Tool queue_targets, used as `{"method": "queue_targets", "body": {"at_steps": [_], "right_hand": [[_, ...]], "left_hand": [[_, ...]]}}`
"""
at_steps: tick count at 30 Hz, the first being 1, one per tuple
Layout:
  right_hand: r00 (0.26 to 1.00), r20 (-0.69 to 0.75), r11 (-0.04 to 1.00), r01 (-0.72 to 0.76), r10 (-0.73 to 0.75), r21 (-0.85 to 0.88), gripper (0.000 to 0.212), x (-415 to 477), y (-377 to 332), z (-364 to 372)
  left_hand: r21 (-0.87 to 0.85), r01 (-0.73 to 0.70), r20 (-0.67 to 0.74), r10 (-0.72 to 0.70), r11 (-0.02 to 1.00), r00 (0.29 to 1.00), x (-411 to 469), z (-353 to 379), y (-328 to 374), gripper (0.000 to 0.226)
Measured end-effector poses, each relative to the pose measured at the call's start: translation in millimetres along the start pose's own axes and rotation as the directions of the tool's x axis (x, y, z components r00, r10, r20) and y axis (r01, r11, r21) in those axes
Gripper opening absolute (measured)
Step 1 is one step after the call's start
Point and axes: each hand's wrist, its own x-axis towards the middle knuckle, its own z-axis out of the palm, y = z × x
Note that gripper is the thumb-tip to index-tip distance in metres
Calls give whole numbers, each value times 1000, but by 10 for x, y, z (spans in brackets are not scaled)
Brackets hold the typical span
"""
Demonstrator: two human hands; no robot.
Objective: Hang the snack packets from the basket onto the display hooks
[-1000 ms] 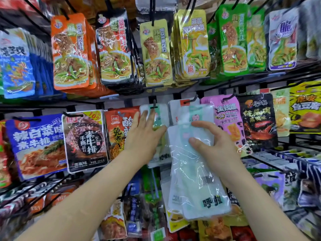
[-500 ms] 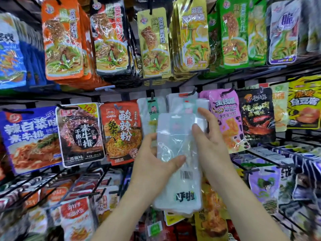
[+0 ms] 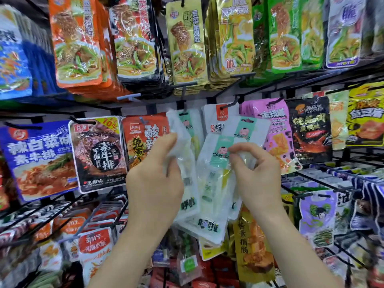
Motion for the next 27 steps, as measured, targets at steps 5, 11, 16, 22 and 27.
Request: {"method": "queue_targets", "body": {"at_steps": [5, 11, 16, 22, 27], "right_hand": [[1000, 15, 990, -1, -1, 140, 37, -36, -190, 90], [967, 186, 872, -241, 176, 426, 22, -87, -158, 22], [961, 187, 860, -267, 203, 435, 33, -25, -166, -62], [927, 220, 802, -374, 305, 465, 25, 34, -201, -52], [930, 210, 849, -362, 302, 384, 29, 31, -220, -57]], "left_hand": [[479, -333, 274, 222, 812, 936, -112, 272, 272, 20], [371, -291, 459, 98, 882, 883, -139, 275, 308, 47], [121, -21, 655, -65, 992, 753, -6, 149, 343, 64], [-74, 230, 292, -200, 970, 935, 261, 157, 105, 53], [-399, 566, 320, -469, 721, 823, 443, 225, 34, 19]]}}
